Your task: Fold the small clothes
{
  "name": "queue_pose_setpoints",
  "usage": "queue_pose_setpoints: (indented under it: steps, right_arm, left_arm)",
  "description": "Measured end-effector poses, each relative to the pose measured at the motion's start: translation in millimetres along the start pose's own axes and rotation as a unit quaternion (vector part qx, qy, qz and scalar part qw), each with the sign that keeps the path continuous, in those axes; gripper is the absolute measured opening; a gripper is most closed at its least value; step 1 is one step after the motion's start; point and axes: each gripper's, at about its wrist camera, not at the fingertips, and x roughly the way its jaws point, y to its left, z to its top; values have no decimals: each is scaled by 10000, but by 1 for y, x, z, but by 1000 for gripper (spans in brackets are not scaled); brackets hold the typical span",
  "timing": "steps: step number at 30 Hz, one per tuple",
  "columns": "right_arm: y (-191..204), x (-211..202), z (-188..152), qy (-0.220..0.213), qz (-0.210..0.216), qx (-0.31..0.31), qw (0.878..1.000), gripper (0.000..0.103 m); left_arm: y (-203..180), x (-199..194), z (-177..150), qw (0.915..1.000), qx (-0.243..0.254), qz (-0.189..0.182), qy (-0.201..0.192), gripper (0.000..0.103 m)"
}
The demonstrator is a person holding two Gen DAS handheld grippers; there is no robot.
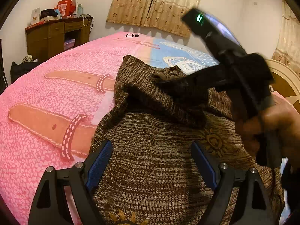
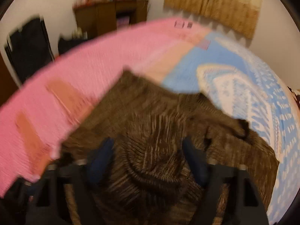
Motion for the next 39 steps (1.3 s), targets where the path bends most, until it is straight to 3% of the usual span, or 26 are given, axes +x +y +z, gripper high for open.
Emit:
queue_pose_setpoints:
  steps: [4, 8, 10, 12, 15, 16, 17, 19, 20, 22, 24, 28, 34, 37, 39]
  right_arm:
    - [-44, -21, -1, -362, 224, 716, 9965, 12]
    - [-98, -67, -16, -1452, 912, 1503, 9737, 12]
    - [-120, -66, -32, -1668, 834, 1774, 9663, 12]
    - [-133, -49, -46, -1561, 676, 2022, 9644, 13]
    - [-149, -9, -82, -916, 324, 2381, 9664, 22]
    - [-158, -6, -95, -955, 554, 2583, 9597, 19]
    - [-168, -13, -104, -1099, 733, 2841, 9496, 24]
    - [-179, -31, -116, -1268, 745, 3226, 9350, 64]
    - [-183, -46, -127, -1507, 518, 3420, 9261, 71]
    - [-180, -61, -129, -1687, 114, 3516, 9207, 72]
    - [-173, -74, -131, -1727, 35, 3403, 9243, 70]
    - [-148, -69, -123, -1391, 284, 2905, 9463, 64]
    - [-143, -55, -128, -1218, 341, 2960, 9468, 68]
    - [-144, -43, -121, -1087, 598, 3027, 9450, 69]
    - [-139, -40, -118, -981, 659, 2855, 9511, 66]
  left_arm:
    - [-1, 0, -1, 10000, 6, 4, -7, 86]
    - [1, -2, -2, 10000, 2, -5, -4, 86]
    - [1, -2, -1, 10000, 20, 16, 2, 86]
    - [-1, -1, 0, 10000, 44, 45, 11, 86]
    - [-5, 1, 1, 9999, 68, 82, 26, 86]
    - [-7, 1, 1, 9999, 73, 91, 27, 86]
    - [-8, 2, 2, 9999, 76, 98, 31, 86]
    - [-11, 3, 2, 9999, 89, 126, 39, 86]
    - [-12, 4, 2, 9998, 99, 144, 47, 86]
    - [-16, 6, 3, 9997, 122, 195, 78, 86]
    - [-18, 8, 4, 9995, 138, 247, 112, 86]
    - [-18, 10, 15, 9983, 77, 528, 255, 86]
    - [-14, 34, 42, 9934, -227, 1087, 304, 86]
    - [-17, 54, 54, 9878, -95, 1496, 425, 86]
    - [-5, 58, 61, 9817, -413, 1822, 361, 86]
